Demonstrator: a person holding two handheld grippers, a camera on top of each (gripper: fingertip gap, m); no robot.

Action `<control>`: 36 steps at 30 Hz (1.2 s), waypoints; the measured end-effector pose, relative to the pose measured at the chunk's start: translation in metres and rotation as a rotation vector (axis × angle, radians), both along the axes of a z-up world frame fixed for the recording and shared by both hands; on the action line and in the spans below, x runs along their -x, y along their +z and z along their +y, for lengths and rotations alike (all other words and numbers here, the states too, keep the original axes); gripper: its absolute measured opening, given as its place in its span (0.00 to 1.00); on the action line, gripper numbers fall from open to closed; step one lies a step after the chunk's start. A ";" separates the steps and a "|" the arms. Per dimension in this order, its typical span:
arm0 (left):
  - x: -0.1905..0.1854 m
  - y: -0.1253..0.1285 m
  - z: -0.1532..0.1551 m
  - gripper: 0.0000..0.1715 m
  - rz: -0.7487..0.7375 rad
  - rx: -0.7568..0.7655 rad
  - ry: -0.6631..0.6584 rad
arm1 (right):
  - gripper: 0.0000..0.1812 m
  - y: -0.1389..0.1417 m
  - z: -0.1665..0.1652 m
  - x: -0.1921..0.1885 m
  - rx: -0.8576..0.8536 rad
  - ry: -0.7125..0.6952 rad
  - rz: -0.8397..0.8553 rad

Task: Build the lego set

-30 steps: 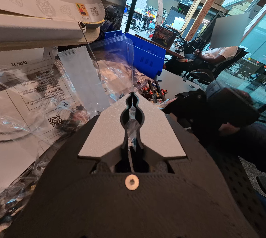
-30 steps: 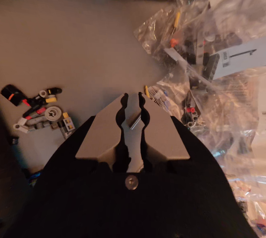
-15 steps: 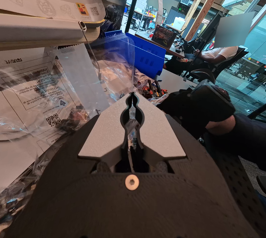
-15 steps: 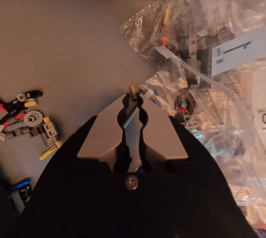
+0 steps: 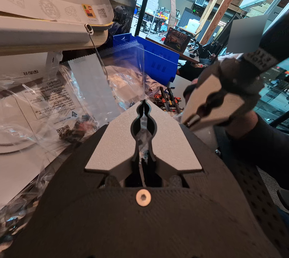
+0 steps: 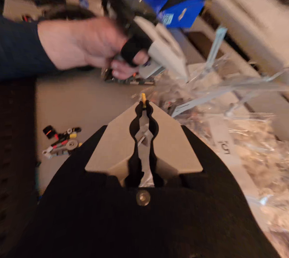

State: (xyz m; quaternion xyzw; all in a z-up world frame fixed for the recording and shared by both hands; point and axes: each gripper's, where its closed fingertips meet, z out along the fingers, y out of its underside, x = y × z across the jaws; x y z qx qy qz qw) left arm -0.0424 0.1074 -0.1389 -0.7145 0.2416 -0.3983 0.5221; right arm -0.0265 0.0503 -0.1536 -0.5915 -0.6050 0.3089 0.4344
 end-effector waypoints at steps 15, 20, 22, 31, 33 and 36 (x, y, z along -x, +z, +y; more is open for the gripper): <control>-0.006 -0.001 -0.001 0.00 0.000 0.004 -0.015 | 0.09 -0.009 0.057 0.002 -0.020 -0.198 -0.122; -0.002 0.002 -0.001 0.00 -0.009 -0.002 -0.006 | 0.06 0.016 0.021 -0.008 -0.004 -0.033 -0.017; -0.001 0.003 -0.001 0.00 -0.017 -0.003 -0.004 | 0.05 0.014 -0.020 -0.014 0.037 0.148 -0.035; -0.003 0.000 -0.001 0.00 0.000 0.000 -0.010 | 0.11 -0.109 -0.068 -0.054 0.058 0.227 -0.565; -0.003 0.000 -0.001 0.00 0.000 0.000 -0.009 | 0.13 -0.115 -0.071 -0.057 0.084 0.239 -0.576; -0.004 -0.002 0.000 0.00 0.004 0.005 -0.013 | 0.13 -0.102 -0.084 -0.044 0.092 0.296 -0.485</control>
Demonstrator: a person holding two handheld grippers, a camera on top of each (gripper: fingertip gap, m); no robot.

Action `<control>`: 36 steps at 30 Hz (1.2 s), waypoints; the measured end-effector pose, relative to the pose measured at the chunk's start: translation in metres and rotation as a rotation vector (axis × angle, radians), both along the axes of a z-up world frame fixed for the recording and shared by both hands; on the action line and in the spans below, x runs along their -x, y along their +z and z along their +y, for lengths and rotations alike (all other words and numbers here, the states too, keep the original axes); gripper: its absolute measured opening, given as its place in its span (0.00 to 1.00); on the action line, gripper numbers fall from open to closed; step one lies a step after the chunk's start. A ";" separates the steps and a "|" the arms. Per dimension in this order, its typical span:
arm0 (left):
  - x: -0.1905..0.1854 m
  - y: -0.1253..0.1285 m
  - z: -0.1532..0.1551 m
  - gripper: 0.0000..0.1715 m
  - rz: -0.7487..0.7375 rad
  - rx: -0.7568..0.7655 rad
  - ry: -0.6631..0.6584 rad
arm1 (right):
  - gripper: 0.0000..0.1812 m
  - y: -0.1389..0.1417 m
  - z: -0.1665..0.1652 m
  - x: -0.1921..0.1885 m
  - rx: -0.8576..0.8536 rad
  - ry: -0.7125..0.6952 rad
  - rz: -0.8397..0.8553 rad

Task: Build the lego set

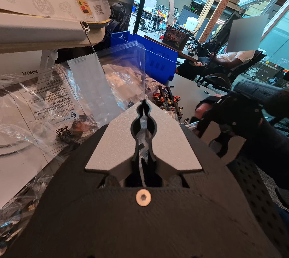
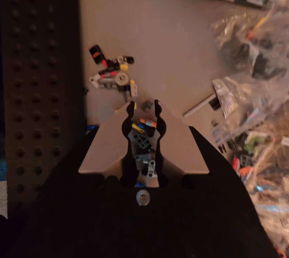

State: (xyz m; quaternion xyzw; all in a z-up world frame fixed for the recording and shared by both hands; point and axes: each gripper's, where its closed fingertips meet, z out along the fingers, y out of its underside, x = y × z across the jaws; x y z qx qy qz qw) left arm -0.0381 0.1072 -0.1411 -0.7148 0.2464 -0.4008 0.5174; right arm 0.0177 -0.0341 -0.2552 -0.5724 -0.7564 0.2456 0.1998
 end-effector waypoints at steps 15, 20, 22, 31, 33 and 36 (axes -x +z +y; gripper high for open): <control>-0.002 -0.001 -0.001 0.00 0.011 -0.004 -0.004 | 0.08 -0.009 -0.006 0.028 0.021 -0.018 0.011; 0.000 0.001 -0.001 0.00 0.007 -0.008 -0.001 | 0.15 0.008 -0.009 0.012 0.041 -0.020 0.062; 0.001 0.002 -0.001 0.00 0.003 -0.009 0.001 | 0.14 0.003 -0.020 -0.003 0.059 0.017 0.022; -0.001 -0.002 -0.001 0.00 0.017 -0.004 -0.004 | 0.11 -0.023 -0.026 -0.018 0.033 0.007 -0.101; -0.001 -0.001 -0.001 0.00 0.016 -0.004 -0.002 | 0.10 -0.023 -0.025 -0.017 0.031 0.006 -0.095; -0.001 -0.002 0.000 0.00 0.017 -0.004 -0.003 | 0.10 -0.023 -0.025 -0.017 0.034 0.005 -0.092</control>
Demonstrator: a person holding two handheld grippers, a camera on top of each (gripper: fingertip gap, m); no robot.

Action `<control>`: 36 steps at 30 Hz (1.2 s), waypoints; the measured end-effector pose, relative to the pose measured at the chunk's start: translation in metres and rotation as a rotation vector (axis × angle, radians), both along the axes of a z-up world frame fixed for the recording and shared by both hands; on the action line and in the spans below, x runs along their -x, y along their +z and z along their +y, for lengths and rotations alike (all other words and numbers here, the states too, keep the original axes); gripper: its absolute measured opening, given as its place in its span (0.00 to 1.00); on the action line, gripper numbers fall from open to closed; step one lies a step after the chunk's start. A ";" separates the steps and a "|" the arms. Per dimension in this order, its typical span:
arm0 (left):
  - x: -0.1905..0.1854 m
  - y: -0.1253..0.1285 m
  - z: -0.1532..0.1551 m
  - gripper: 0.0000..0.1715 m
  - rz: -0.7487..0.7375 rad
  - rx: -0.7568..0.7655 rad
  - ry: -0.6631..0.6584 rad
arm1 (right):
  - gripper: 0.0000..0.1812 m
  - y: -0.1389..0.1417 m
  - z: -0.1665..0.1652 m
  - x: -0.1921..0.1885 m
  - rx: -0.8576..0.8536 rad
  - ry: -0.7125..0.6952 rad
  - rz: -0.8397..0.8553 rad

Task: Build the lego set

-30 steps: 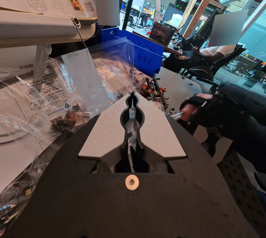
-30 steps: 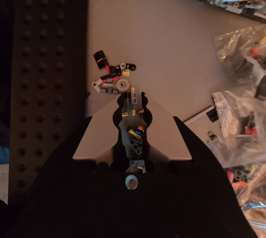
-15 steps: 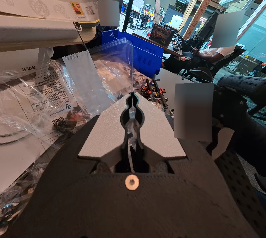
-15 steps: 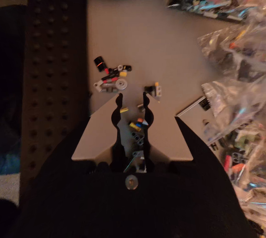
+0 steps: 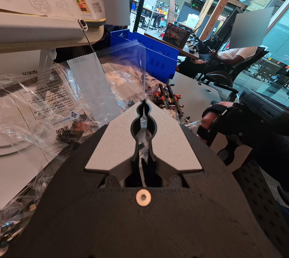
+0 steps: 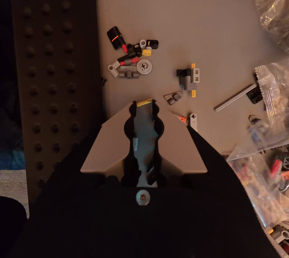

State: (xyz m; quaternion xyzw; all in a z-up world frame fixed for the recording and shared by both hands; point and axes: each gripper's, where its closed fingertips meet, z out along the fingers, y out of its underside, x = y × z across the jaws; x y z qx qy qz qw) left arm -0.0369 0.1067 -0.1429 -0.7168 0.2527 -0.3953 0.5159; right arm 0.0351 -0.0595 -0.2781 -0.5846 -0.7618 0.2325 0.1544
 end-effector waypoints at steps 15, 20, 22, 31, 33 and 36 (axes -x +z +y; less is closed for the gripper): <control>-0.001 0.002 -0.001 0.00 -0.003 -0.003 -0.006 | 0.10 0.122 0.057 0.035 -0.160 -0.146 0.414; -0.001 0.002 -0.002 0.00 -0.006 -0.004 -0.008 | 0.10 0.149 0.115 0.052 -0.226 -0.294 0.449; 0.000 0.003 -0.002 0.00 -0.010 -0.006 -0.008 | 0.09 0.137 0.136 0.055 -0.239 -0.341 0.382; 0.001 0.006 -0.002 0.00 -0.021 -0.010 -0.011 | 0.16 0.125 0.163 0.053 -0.321 -0.440 0.346; 0.001 0.007 -0.002 0.00 -0.023 -0.011 -0.009 | 0.13 0.138 0.148 0.042 -0.305 -0.416 0.387; 0.002 0.007 -0.002 0.00 -0.025 -0.010 -0.009 | 0.08 0.144 0.108 0.024 -0.236 -0.344 0.404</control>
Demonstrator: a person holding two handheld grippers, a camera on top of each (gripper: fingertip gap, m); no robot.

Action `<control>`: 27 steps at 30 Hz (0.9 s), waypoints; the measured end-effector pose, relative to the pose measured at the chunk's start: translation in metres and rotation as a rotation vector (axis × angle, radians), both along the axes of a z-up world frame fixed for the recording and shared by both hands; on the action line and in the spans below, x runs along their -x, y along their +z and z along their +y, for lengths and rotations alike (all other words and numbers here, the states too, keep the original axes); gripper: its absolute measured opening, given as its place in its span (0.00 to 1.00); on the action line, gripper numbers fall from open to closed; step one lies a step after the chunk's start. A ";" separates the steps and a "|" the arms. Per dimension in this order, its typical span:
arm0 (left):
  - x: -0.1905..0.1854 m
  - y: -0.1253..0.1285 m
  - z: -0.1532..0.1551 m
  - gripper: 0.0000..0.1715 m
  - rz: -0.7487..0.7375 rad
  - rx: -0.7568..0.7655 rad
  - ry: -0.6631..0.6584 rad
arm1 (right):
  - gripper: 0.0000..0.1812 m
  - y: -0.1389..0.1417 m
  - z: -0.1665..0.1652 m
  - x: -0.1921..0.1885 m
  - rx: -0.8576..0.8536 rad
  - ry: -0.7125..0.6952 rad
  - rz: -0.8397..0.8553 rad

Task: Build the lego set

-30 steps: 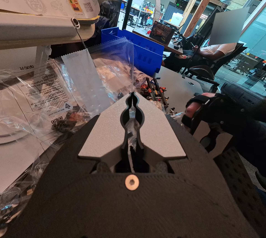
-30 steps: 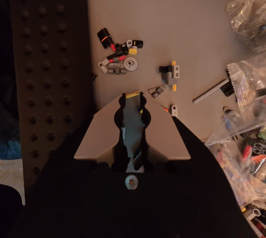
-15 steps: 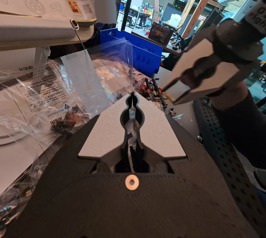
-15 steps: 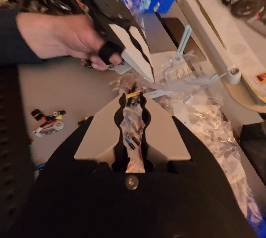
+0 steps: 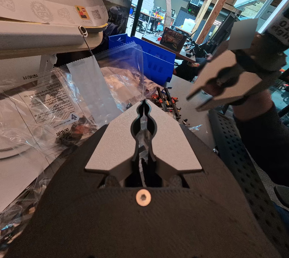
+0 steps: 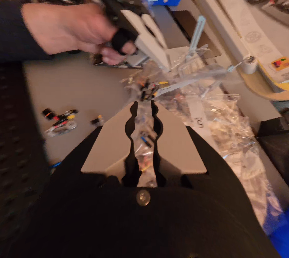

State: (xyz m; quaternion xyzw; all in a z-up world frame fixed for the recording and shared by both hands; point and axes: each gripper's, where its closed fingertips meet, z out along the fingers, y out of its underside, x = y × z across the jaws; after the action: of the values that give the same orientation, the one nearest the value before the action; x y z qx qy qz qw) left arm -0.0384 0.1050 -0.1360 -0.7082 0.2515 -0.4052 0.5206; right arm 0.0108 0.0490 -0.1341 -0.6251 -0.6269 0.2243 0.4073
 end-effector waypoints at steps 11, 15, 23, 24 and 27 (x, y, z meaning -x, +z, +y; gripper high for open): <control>-0.002 -0.006 0.000 0.00 0.015 0.009 -0.002 | 0.13 -0.117 -0.079 -0.052 0.169 0.129 -0.384; -0.002 -0.007 0.001 0.00 0.016 0.010 -0.001 | 0.13 -0.135 -0.082 -0.049 0.176 0.149 -0.405; -0.002 -0.007 0.002 0.00 0.019 0.012 -0.003 | 0.05 -0.143 -0.081 -0.039 0.180 0.171 -0.403; -0.002 -0.007 0.002 0.00 0.017 0.012 -0.003 | 0.02 -0.143 -0.083 -0.038 0.186 0.179 -0.401; -0.002 -0.007 0.002 0.00 0.017 0.011 -0.003 | 0.01 -0.143 -0.084 -0.037 0.181 0.187 -0.402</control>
State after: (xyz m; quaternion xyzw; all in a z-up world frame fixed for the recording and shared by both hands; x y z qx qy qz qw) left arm -0.0365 0.1065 -0.1431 -0.7142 0.2547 -0.4013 0.5139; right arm 0.0481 -0.0355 -0.2775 -0.6304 -0.7280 0.1872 0.1941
